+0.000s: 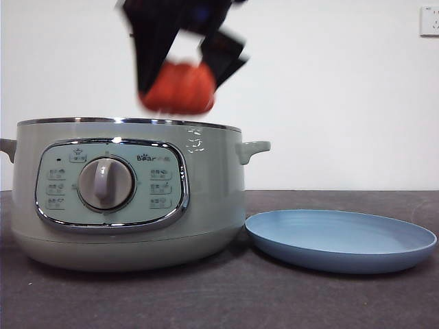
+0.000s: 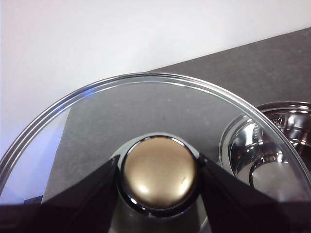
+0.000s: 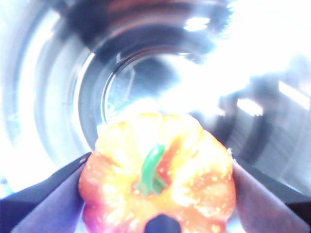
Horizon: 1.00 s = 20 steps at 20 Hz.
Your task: Take the pumpkin out from the steamer,put the pumpkin in the blue plate,close the lid
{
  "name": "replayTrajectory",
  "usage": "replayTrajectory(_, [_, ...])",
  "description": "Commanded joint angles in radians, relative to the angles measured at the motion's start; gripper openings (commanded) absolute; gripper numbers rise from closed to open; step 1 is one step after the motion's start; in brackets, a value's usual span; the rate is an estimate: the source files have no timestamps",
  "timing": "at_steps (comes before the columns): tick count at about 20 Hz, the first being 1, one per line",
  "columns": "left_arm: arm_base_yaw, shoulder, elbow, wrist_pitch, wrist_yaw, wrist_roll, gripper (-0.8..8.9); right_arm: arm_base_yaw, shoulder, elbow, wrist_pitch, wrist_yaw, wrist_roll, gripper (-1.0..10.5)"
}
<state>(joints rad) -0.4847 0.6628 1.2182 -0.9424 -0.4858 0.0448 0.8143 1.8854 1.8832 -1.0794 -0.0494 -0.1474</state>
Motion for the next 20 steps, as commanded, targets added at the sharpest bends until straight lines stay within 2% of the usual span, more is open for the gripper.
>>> replayTrajectory(1, [0.0,-0.001,0.014,0.06,-0.004,0.008,-0.08,-0.04,-0.1,0.002,-0.06,0.004,0.048,-0.1])
replayTrajectory(4, [0.0,0.022,0.014,0.067,0.015,0.008,-0.08,-0.105,-0.226,-0.011,-0.218,0.008,0.099,-0.1])
replayTrajectory(6, [0.0,0.035,0.014,0.083,0.05,0.007,-0.08,-0.134,-0.297,-0.064,-0.231,0.031,0.124,-0.1])
replayTrajectory(8, [0.0,0.039,0.014,0.096,0.052,0.007,-0.08,-0.147,-0.364,-0.15,-0.204,0.091,0.167,-0.1])
replayTrajectory(11, [0.0,0.045,0.014,0.116,0.121,0.002,-0.08,-0.153,-0.476,-0.346,-0.084,0.141,0.205,-0.1])
replayTrajectory(15, [0.0,0.068,0.014,0.164,0.147,0.001,-0.08,-0.161,-0.585,-0.652,0.154,0.19,0.239,-0.1])
replayTrajectory(20, [-0.001,0.124,0.014,0.171,0.185,0.0,-0.08,-0.232,-0.538,-0.919,0.483,0.18,0.236,-0.1])
